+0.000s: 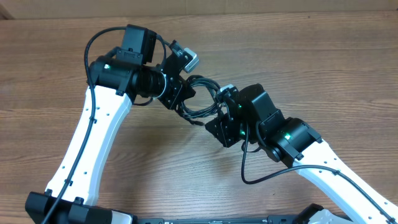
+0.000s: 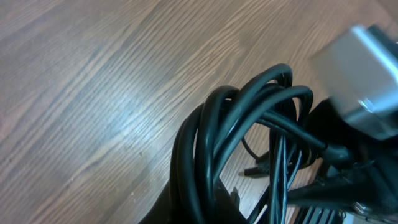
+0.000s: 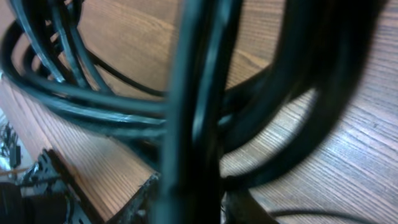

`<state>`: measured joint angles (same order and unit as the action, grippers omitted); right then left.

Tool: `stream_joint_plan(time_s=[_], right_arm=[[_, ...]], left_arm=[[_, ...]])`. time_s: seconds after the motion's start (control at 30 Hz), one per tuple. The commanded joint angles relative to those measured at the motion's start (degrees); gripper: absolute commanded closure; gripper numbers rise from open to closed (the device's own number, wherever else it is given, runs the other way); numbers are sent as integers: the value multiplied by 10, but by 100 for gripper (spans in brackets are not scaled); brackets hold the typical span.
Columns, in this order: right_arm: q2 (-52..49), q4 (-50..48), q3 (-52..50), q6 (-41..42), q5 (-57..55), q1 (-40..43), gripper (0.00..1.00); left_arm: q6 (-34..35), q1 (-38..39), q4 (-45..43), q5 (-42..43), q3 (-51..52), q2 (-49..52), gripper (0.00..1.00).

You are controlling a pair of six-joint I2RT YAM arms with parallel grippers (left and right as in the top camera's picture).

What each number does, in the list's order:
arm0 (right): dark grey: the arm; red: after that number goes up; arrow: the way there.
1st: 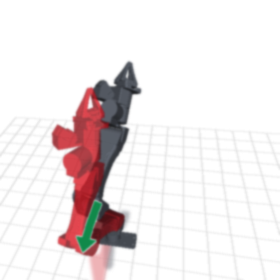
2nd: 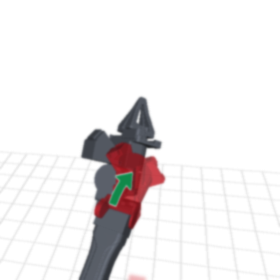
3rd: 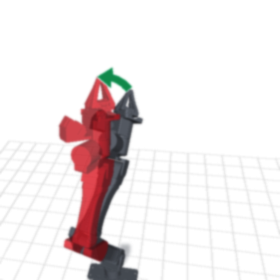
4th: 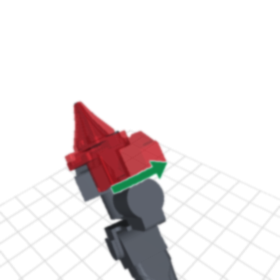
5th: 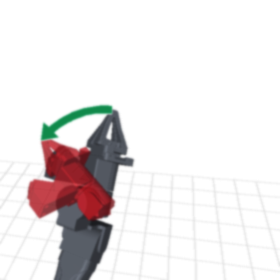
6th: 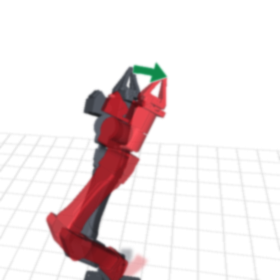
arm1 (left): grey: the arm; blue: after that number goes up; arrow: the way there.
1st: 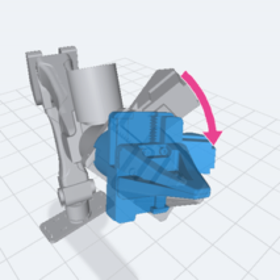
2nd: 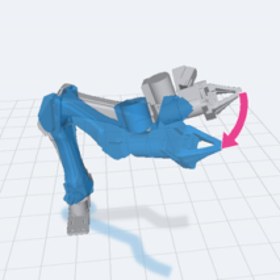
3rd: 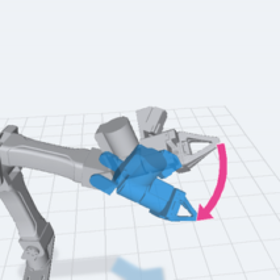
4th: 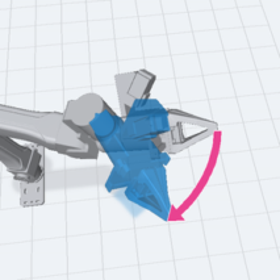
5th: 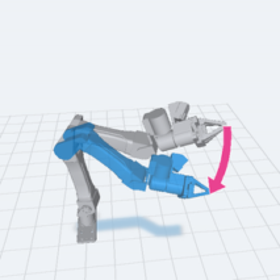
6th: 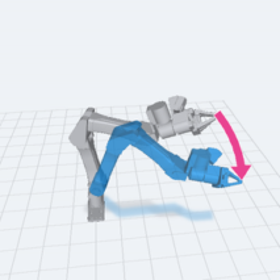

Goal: Untangle cables

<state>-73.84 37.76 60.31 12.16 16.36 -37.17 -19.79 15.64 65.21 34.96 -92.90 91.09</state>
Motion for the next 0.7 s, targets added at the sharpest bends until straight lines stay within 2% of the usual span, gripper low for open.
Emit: stream_joint_plan(time_s=[0.0, 0.07, 0.2, 0.33, 0.67], right_arm=[[2, -9, -2, -2, -7, -2, 89], [7, -11, -1, 0, 14, -2, 96], [26, -9, 14, 15, 80, -1, 96], [53, -10, 26, 22, 122, -1, 96], [110, 32, 28, 113, 126, -1, 96]], left_arm=[[-23, -3, 0, 29, -25, -6, 96], [-23, -3, 0, 11, -25, -5, 96], [-24, -3, -3, -43, -25, -5, 96], [-25, -2, -3, -51, -25, -5, 96], [-24, -2, -14, -56, -25, -5, 96]])
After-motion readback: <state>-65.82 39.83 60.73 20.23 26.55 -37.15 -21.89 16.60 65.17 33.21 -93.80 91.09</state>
